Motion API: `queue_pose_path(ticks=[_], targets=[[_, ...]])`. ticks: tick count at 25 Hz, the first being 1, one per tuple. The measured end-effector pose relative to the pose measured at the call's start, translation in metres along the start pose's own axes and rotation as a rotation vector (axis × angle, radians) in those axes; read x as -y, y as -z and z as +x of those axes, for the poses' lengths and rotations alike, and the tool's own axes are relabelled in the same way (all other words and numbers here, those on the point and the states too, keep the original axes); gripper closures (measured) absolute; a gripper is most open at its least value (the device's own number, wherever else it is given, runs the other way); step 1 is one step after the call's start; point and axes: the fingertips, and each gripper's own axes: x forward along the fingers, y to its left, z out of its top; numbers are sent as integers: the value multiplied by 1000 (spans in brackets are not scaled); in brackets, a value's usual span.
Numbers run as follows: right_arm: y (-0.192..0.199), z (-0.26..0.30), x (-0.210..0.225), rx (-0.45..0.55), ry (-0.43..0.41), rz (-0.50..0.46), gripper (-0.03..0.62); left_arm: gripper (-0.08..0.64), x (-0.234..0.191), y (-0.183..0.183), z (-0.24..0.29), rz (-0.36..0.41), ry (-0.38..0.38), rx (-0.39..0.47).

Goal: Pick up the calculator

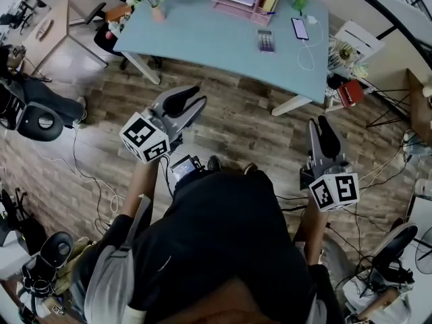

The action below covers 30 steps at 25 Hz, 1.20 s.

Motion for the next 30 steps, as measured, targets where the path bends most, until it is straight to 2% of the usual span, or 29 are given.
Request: queue_pose_path(ticks=[7, 11, 22, 30], targets=[[1, 12, 17, -8, 18, 23, 495, 417, -13, 4, 21, -26, 16, -16], [5, 26, 39, -7, -11, 41, 497, 417, -16, 8, 41, -17, 3, -28], [-17, 87, 110, -10, -159, 39, 497, 417, -22, -10, 102, -54, -121, 1], [-14, 125, 153, -29, -255, 49, 497, 417, -24, -13, 145, -38, -207, -3]])
